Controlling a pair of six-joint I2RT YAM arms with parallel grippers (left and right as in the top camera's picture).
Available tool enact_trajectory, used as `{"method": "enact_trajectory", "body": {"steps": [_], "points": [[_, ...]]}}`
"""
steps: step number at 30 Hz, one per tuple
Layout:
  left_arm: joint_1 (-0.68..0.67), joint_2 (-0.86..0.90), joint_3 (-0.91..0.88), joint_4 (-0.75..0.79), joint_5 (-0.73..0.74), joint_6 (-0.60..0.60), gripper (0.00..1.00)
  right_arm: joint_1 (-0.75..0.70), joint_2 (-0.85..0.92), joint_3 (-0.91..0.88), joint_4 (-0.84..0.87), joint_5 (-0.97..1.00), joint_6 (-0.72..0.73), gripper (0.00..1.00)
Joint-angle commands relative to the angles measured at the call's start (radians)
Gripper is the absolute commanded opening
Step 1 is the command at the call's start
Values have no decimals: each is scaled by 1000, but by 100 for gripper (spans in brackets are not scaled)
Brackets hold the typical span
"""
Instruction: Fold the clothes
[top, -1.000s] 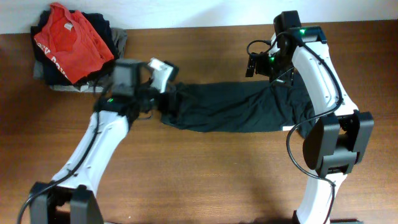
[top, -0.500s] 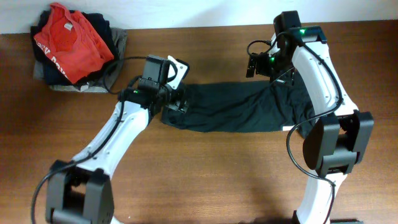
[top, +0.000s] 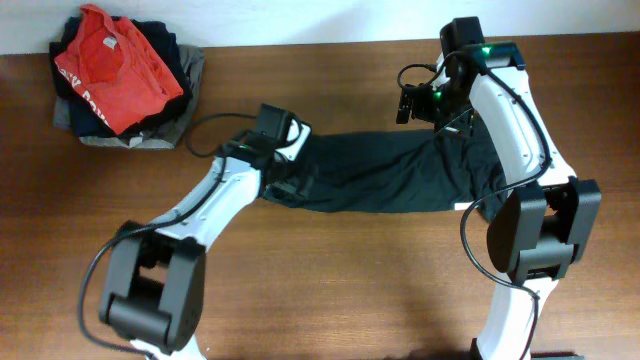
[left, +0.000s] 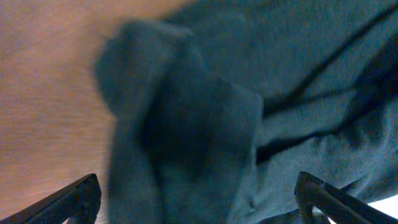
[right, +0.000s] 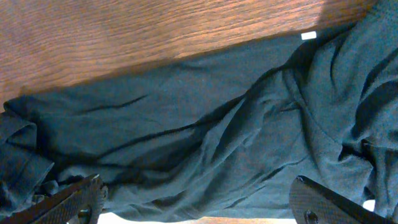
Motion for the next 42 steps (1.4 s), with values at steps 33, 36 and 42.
{"method": "enact_trajectory", "body": {"steps": [33, 36, 42], "points": [[-17, 53, 13, 7, -278, 5, 99, 5, 18, -4, -41, 13, -18, 99], [-17, 53, 13, 6, -242, 5, 99, 5, 18, -4, -41, 13, -18, 99], [-17, 53, 13, 4, -166, 5, 42, 5, 18, -4, -42, 13, -18, 99]]}}
